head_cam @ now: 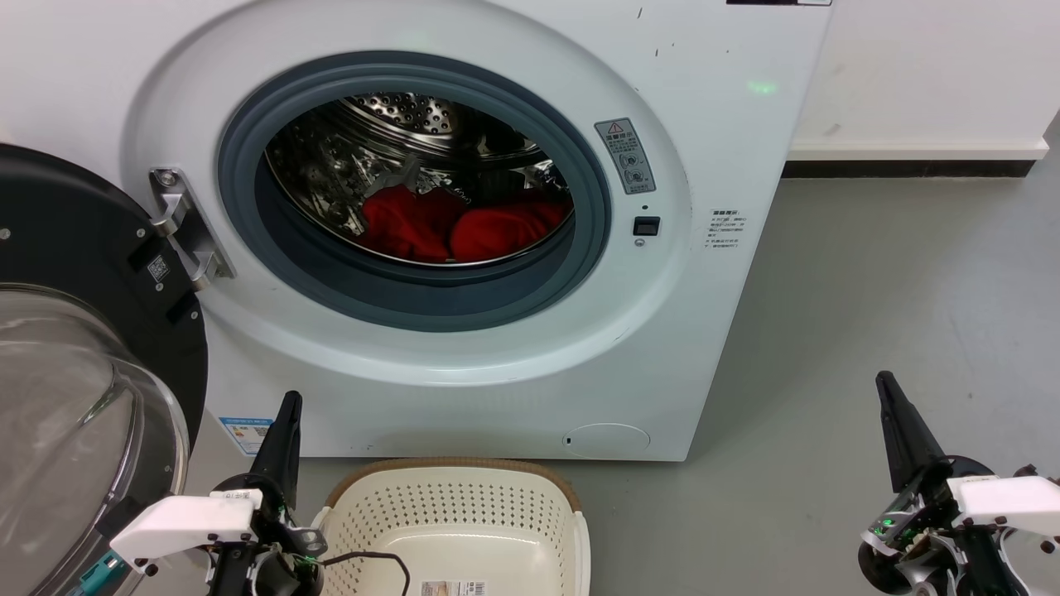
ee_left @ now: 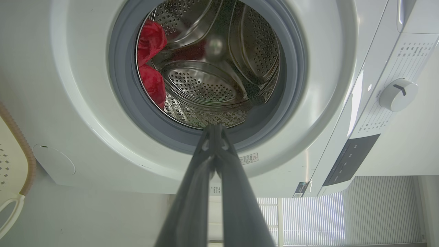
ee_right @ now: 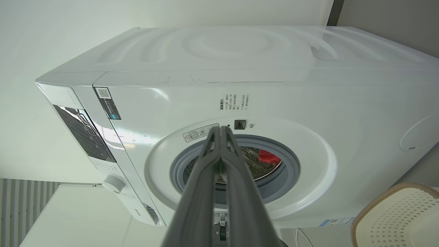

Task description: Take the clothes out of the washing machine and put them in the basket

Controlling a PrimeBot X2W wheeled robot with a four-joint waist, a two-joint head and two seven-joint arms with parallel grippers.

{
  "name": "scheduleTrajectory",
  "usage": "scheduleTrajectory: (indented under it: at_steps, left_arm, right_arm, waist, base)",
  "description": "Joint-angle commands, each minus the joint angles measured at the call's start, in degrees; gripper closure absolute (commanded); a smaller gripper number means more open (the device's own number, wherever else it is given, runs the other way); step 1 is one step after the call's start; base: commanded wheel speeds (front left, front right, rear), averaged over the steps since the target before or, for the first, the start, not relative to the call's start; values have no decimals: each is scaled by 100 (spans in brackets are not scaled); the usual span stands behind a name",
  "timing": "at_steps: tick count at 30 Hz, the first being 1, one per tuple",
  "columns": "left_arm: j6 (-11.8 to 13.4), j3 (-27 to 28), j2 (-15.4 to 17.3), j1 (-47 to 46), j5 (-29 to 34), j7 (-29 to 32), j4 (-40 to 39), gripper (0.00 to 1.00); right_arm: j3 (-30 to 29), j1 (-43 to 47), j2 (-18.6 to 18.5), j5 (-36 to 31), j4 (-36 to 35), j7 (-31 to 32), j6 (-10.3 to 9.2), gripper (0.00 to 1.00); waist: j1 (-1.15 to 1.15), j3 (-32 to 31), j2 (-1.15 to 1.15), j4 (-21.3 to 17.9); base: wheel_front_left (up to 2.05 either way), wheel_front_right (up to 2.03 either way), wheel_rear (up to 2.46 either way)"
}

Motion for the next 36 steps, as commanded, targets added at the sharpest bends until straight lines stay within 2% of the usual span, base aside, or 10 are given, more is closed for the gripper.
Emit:
scheduleTrajectory:
  at_steps: [1, 29, 30, 36]
  left_arm:
    - [-24, 14, 1, -36, -12, 12, -3, 100]
    - [-24, 14, 1, -36, -12, 12, -3, 100]
    - [0, -1, 0, 1, 2, -4, -2, 0]
    - [7, -59, -16, 161, 46, -88, 102, 0]
  right_arm:
    - [2, -71, 19, -25, 8, 2, 0, 100]
    - [2, -71, 19, -25, 8, 2, 0, 100]
    - [0, 1, 0, -1, -1, -4, 0, 0]
    - [45, 158, 6, -15, 100, -85, 0, 0]
  waist:
    - [0, 0, 0, 0]
    - [0, 0, 0, 0]
    - [0, 0, 0, 0]
    - [0, 3, 0, -1]
  base:
    - [0, 0, 0]
    - [0, 0, 0]
    - [0, 0, 0]
    - [0, 0, 0]
